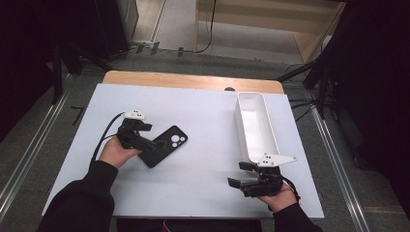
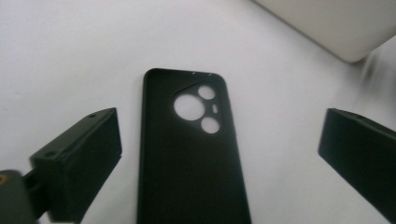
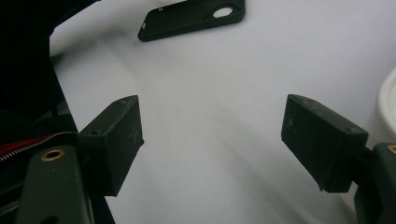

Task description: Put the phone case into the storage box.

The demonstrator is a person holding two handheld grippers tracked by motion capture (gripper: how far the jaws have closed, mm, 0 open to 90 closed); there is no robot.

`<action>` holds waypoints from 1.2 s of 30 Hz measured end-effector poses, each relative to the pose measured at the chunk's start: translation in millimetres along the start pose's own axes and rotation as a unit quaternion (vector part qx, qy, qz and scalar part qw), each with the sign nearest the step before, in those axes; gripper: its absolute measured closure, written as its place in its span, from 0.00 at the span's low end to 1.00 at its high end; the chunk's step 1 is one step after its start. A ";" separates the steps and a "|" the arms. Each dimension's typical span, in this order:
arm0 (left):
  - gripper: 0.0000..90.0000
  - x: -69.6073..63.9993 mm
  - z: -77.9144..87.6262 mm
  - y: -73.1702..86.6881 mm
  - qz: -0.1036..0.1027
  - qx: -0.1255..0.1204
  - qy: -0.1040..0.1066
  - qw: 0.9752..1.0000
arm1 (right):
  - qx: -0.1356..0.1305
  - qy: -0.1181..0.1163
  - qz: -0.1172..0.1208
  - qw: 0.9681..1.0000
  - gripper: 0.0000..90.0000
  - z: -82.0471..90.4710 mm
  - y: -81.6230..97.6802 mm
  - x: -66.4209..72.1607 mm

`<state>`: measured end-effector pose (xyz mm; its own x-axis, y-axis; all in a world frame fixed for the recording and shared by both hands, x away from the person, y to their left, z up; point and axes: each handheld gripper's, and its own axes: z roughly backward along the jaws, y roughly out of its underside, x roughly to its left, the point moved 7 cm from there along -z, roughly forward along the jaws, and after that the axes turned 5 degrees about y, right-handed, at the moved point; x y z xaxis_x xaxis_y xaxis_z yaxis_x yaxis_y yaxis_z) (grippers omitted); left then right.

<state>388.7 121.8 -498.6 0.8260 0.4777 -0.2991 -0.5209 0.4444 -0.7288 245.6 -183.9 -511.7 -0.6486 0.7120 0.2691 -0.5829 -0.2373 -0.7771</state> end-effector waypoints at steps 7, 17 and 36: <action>0.00 3.4 -2.8 1.5 -0.009 0.002 -0.025 1.000 | -0.001 0.000 0.001 1.000 0.21 0.5 0.0 -0.2; 0.00 3.2 -9.8 7.1 -0.017 -0.001 -0.033 0.999 | -0.002 -0.001 0.001 1.000 0.21 0.7 0.0 0.2; 0.00 10.1 -24.8 18.5 -0.027 0.019 -0.059 0.998 | -0.001 -0.001 0.004 1.000 0.21 0.6 0.2 0.5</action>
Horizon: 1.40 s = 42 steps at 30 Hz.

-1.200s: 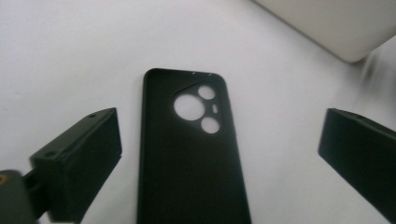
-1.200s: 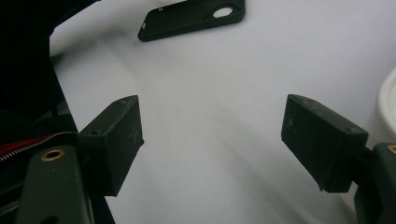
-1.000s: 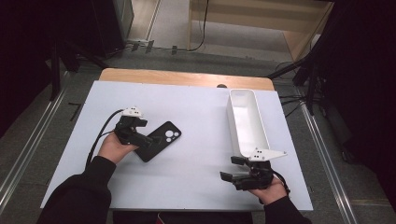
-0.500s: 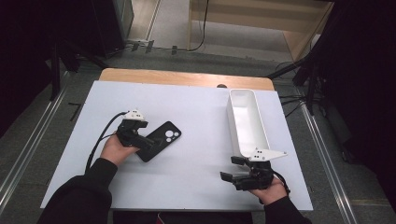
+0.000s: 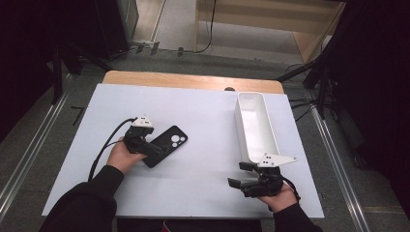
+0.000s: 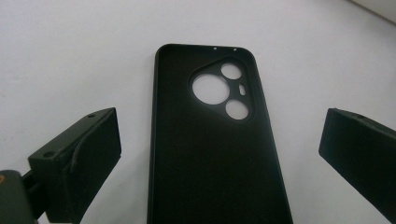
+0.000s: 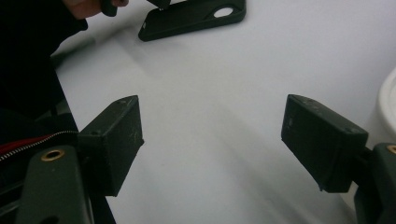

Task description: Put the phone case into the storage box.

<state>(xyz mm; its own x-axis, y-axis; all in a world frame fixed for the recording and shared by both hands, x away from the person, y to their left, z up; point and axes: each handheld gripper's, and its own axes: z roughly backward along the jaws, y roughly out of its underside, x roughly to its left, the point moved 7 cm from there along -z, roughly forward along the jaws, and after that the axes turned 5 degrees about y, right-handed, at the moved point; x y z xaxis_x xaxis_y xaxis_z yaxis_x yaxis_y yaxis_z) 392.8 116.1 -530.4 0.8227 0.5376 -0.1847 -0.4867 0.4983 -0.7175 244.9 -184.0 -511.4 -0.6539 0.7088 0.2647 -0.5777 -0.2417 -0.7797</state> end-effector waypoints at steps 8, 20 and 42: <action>0.00 -1.2 -7.0 7.1 0.003 0.005 0.015 1.000 | 0.000 0.000 0.001 1.000 0.21 -0.2 0.0 -0.2; 0.00 -3.6 -21.4 19.9 -0.017 0.038 -0.006 0.999 | -0.001 0.001 0.000 1.000 0.21 0.1 -0.1 -0.4; 0.13 -4.5 -23.0 20.6 -0.045 0.044 -0.061 0.996 | 0.004 0.000 0.000 1.000 0.21 -0.5 0.8 0.7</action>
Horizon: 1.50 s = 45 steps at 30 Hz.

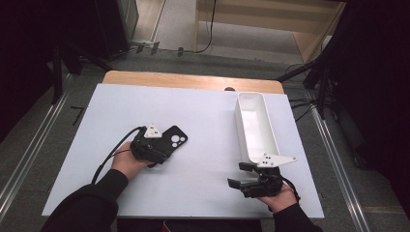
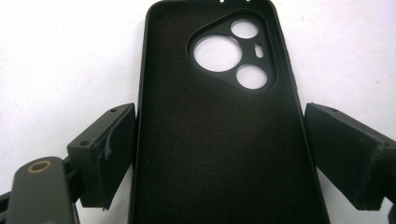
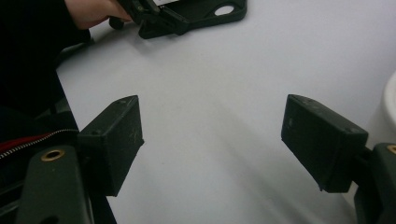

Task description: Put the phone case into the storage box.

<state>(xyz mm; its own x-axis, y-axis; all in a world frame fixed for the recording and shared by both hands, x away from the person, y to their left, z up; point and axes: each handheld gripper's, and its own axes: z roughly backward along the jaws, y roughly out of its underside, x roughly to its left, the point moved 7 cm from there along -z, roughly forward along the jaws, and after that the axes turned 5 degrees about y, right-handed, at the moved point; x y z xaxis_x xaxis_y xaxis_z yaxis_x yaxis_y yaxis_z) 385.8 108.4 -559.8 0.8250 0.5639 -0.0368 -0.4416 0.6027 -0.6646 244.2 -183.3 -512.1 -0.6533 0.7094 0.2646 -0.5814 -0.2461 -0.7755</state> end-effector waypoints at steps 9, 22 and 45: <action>0.15 0.0 1.1 -0.4 0.000 -0.003 -0.002 1.000 | -0.001 -0.001 0.001 1.000 0.21 0.1 -0.2 0.3; 0.16 1.2 3.4 -1.3 0.015 -0.005 0.007 1.000 | -0.001 -0.003 -0.002 1.000 0.21 0.2 -0.2 0.3; 0.16 -4.0 39.6 -25.4 0.079 -0.084 0.041 0.992 | -0.004 -0.001 0.000 1.000 0.21 -0.2 -1.1 1.0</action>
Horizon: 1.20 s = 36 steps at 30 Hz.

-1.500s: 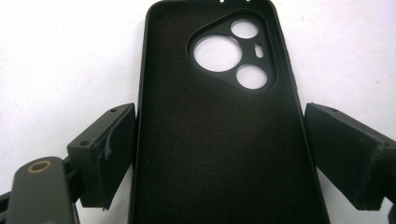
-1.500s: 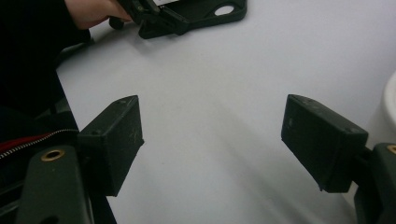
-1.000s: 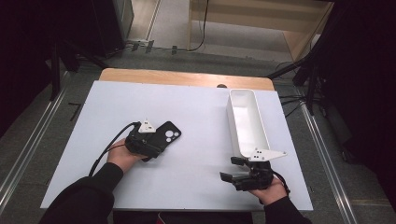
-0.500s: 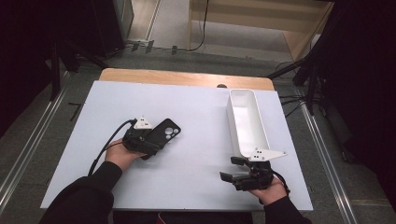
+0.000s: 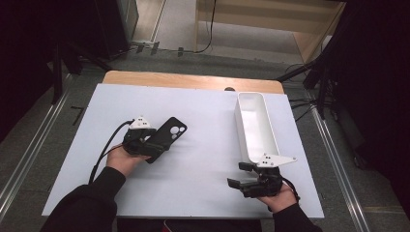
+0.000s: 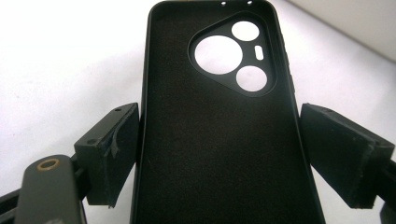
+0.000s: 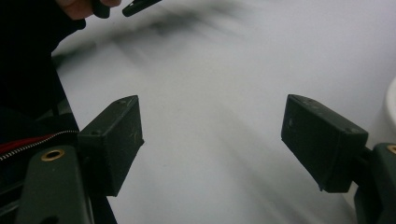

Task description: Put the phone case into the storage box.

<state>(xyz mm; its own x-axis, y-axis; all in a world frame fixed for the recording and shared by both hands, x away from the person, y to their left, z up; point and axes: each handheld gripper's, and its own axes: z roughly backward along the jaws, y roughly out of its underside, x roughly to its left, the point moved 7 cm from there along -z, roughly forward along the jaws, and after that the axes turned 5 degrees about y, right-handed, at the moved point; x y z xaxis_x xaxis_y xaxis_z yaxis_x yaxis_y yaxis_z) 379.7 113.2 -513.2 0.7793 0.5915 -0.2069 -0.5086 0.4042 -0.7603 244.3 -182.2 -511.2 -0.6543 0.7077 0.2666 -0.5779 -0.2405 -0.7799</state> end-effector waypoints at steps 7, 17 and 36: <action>0.16 -6.0 4.9 -2.7 0.022 -0.012 0.009 1.000 | -0.005 0.005 0.002 1.000 0.21 0.3 -1.5 1.8; 0.16 -12.4 13.1 -9.6 0.036 -0.048 -0.022 0.998 | -0.008 0.008 -0.009 1.000 0.21 -1.3 -6.2 6.2; 0.16 -39.2 2.9 -13.3 0.027 -0.097 -0.071 0.992 | -0.033 0.043 -0.045 0.998 0.20 -4.0 -30.3 13.1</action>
<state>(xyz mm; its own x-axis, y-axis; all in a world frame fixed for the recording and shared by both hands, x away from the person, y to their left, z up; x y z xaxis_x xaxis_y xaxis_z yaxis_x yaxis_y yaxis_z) 354.8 86.6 -493.2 0.6861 0.7070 -0.1714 -0.4575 0.2361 -0.8573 255.1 -162.9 -486.3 -0.5550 0.7797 0.2899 -0.5972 -0.1309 -0.7913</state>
